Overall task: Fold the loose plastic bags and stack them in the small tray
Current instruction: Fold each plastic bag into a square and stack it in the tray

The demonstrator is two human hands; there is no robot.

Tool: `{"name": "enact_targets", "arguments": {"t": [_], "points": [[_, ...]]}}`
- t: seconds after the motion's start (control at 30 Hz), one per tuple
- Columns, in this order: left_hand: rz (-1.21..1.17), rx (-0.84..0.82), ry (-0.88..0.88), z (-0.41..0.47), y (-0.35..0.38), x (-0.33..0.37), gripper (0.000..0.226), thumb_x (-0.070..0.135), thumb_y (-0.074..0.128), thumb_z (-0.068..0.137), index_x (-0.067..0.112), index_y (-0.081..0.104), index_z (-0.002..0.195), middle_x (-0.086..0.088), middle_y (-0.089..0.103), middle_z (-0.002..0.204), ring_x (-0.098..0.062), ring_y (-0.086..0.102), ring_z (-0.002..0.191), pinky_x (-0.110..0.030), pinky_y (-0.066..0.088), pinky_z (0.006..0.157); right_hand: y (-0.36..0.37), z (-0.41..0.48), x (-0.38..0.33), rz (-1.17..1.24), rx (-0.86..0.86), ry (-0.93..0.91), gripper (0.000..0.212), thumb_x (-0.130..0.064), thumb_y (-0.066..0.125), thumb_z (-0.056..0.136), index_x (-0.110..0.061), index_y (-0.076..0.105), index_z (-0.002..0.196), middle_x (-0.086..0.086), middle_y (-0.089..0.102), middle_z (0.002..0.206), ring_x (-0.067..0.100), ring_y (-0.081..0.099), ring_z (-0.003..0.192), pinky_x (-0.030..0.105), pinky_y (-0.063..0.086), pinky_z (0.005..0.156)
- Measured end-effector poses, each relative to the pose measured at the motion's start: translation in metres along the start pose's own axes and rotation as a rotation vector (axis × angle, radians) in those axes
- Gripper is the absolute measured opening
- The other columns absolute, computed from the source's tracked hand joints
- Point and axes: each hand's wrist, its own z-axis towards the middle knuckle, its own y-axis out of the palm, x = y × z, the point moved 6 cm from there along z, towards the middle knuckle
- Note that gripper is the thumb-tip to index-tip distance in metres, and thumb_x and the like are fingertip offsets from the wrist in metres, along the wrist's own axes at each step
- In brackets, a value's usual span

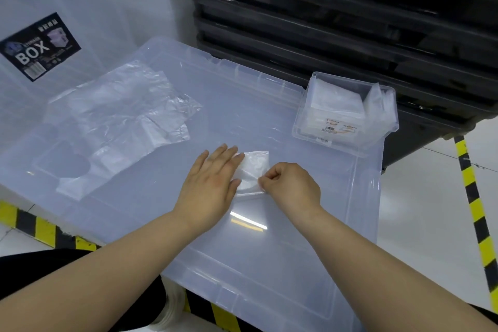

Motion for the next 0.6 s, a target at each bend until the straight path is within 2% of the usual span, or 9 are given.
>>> {"name": "enact_targets", "arguments": {"t": [0.13, 0.23, 0.3, 0.37, 0.43, 0.47, 0.53, 0.57, 0.6], "points": [[0.134, -0.18, 0.027, -0.002, 0.018, -0.001, 0.067, 0.032, 0.005, 0.1, 0.003, 0.065, 0.112, -0.011, 0.065, 0.116, -0.023, 0.049, 0.116, -0.034, 0.025, 0.097, 0.001, 0.0, -0.002, -0.058, 0.009, -0.023, 0.009, -0.027, 0.052, 0.089, -0.02, 0.057, 0.092, -0.003, 0.064, 0.1, 0.018, 0.057, 0.095, 0.026, 0.038, 0.07], [0.168, -0.261, 0.014, -0.001, 0.019, 0.002, 0.051, 0.027, 0.025, 0.093, 0.003, 0.066, 0.11, -0.011, 0.066, 0.114, -0.025, 0.062, 0.107, -0.034, 0.027, 0.095, -0.005, -0.005, -0.012, -0.309, 0.328, -0.218, 0.022, -0.024, 0.053, 0.086, -0.011, 0.053, 0.104, 0.004, 0.06, 0.103, 0.026, 0.058, 0.097, 0.031, 0.04, 0.079], [0.158, -0.28, 0.017, 0.0, 0.017, 0.005, 0.056, 0.03, 0.027, 0.084, 0.002, 0.061, 0.118, -0.012, 0.059, 0.125, -0.026, 0.059, 0.112, -0.033, 0.022, 0.099, -0.001, -0.011, -0.023, -0.368, 0.479, -0.408, 0.033, -0.027, 0.046, 0.077, -0.011, 0.052, 0.105, 0.01, 0.064, 0.105, 0.029, 0.057, 0.1, 0.034, 0.037, 0.085], [0.128, -0.313, -0.016, -0.001, 0.02, 0.0, 0.067, 0.036, 0.015, 0.083, 0.003, 0.046, 0.132, -0.011, 0.042, 0.14, -0.026, 0.044, 0.128, -0.029, 0.006, 0.106, 0.015, -0.01, -0.029, -0.434, 0.39, -0.56, 0.044, -0.028, 0.036, 0.078, -0.01, 0.05, 0.116, 0.013, 0.062, 0.119, 0.029, 0.046, 0.117, 0.037, 0.026, 0.097], [0.14, -0.347, -0.017, 0.001, 0.019, 0.002, 0.064, 0.034, 0.021, 0.083, -0.001, 0.054, 0.125, -0.015, 0.051, 0.132, -0.029, 0.052, 0.12, -0.03, 0.011, 0.104, 0.026, -0.009, -0.029, -0.492, 0.174, -0.55, 0.058, -0.032, 0.026, 0.081, -0.007, 0.053, 0.126, 0.012, 0.055, 0.131, 0.028, 0.044, 0.127, 0.039, 0.016, 0.106], [0.173, -0.302, -0.005, 0.004, 0.016, 0.007, 0.066, 0.035, 0.019, 0.083, -0.003, 0.054, 0.125, -0.016, 0.052, 0.132, -0.029, 0.053, 0.119, -0.031, 0.014, 0.104, 0.03, -0.009, -0.027, -0.522, 0.059, -0.515, 0.071, -0.038, 0.012, 0.08, -0.006, 0.045, 0.135, 0.01, 0.043, 0.142, 0.025, 0.036, 0.134, 0.037, 0.004, 0.111], [0.245, -0.294, 0.043, 0.005, 0.016, 0.011, 0.089, 0.044, -0.009, 0.072, 0.003, 0.023, 0.144, -0.008, 0.018, 0.153, -0.021, 0.024, 0.14, -0.03, 0.0, 0.111, 0.034, -0.005, -0.014, -0.556, -0.044, -0.467, 0.091, -0.048, -0.015, 0.068, -0.014, 0.012, 0.148, 0.001, 0.004, 0.157, 0.015, 0.001, 0.144, 0.033, -0.021, 0.106], [0.244, -0.334, 0.026, 0.003, 0.019, 0.008, 0.096, 0.044, -0.019, 0.064, 0.008, 0.009, 0.148, -0.002, 0.003, 0.155, -0.017, 0.008, 0.143, -0.031, -0.004, 0.113, 0.033, -0.002, -0.008, -0.564, -0.07, -0.424, 0.089, -0.049, -0.018, 0.069, -0.017, 0.002, 0.149, -0.002, -0.007, 0.156, 0.012, -0.009, 0.143, 0.031, -0.025, 0.104], [0.212, -0.336, 0.006, 0.004, 0.019, 0.008, 0.097, 0.045, -0.019, 0.063, 0.009, 0.011, 0.148, -0.003, 0.004, 0.156, -0.017, 0.009, 0.143, -0.034, 0.001, 0.114, 0.029, 0.0, -0.003, -0.567, -0.072, -0.375, 0.077, -0.05, -0.014, 0.079, -0.018, -0.003, 0.148, -0.003, -0.012, 0.156, 0.012, -0.013, 0.143, 0.032, -0.024, 0.105]]}}
